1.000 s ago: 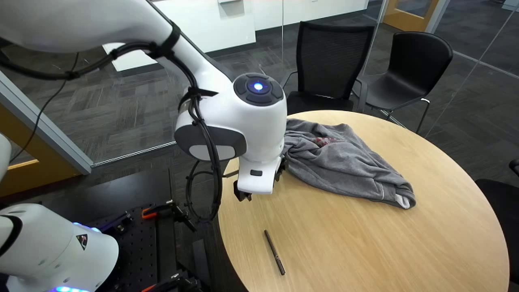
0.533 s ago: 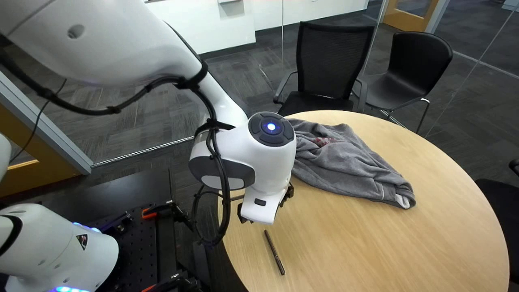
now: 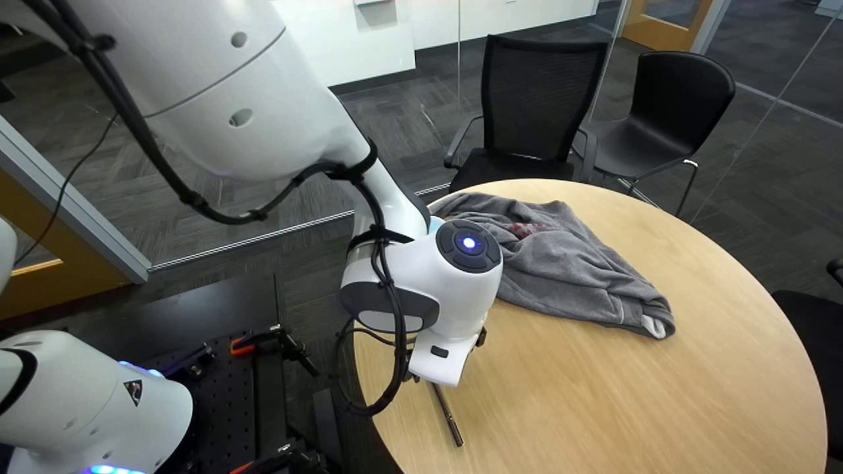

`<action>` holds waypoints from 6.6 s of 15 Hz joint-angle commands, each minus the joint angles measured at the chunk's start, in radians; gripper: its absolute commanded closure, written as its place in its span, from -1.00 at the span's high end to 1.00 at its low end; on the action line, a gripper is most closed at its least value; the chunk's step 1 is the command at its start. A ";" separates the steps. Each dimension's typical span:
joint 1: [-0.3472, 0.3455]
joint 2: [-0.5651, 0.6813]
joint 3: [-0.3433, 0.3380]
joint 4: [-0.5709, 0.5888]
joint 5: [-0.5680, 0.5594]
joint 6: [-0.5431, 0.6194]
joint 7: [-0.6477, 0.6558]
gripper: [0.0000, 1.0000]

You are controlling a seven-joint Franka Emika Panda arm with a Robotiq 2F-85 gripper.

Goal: Put the pen in the cup

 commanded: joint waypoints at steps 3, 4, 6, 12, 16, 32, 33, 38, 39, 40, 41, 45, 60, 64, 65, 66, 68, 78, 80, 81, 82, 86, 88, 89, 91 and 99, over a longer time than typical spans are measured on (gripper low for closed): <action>0.017 -0.005 -0.020 0.005 -0.003 -0.002 0.018 1.00; 0.035 0.000 -0.041 0.011 -0.014 -0.006 0.053 1.00; 0.039 0.011 -0.055 0.026 -0.015 -0.001 0.072 1.00; 0.047 0.050 -0.081 0.055 -0.022 0.016 0.108 1.00; 0.034 0.105 -0.069 0.075 -0.005 0.020 0.107 1.00; 0.013 0.322 -0.047 0.175 0.117 0.199 0.239 0.79; 0.012 0.322 -0.044 0.174 0.124 0.209 0.241 0.45; 0.025 0.285 -0.045 0.131 0.146 0.258 0.246 -0.31; 0.036 0.268 -0.051 0.112 0.147 0.269 0.251 -0.44; 0.045 0.253 -0.057 0.095 0.145 0.278 0.258 -0.61; 0.059 0.230 -0.069 0.069 0.142 0.283 0.263 -0.74; 0.122 0.134 -0.139 -0.020 0.114 0.257 0.286 -0.97; 0.179 0.076 -0.265 0.169 -0.232 0.076 0.221 -0.94; 0.157 0.100 -0.224 0.269 -0.274 0.043 0.166 -0.94; 0.147 0.109 -0.205 0.298 -0.280 0.031 0.137 -0.94; 0.140 0.120 -0.190 0.328 -0.285 0.015 0.112 -0.94; 0.134 0.153 -0.170 0.394 -0.290 -0.030 0.070 -0.94; 0.097 0.403 -0.116 0.756 -0.289 -0.252 -0.054 -0.94; 0.084 0.436 -0.099 0.798 -0.280 -0.257 -0.089 -0.94; 0.077 0.452 -0.090 0.813 -0.275 -0.253 -0.107 -0.94; 0.073 0.466 -0.084 0.826 -0.273 -0.250 -0.121 -0.94; 0.053 0.512 -0.062 0.863 -0.261 -0.246 -0.176 -0.94; 0.049 0.530 -0.058 0.878 -0.258 -0.248 -0.195 -0.94; 0.049 0.537 -0.058 0.883 -0.258 -0.249 -0.202 -0.94; 0.048 0.548 -0.058 0.893 -0.256 -0.251 -0.213 -0.94; 0.076 0.531 -0.084 0.851 -0.259 -0.237 -0.182 0.37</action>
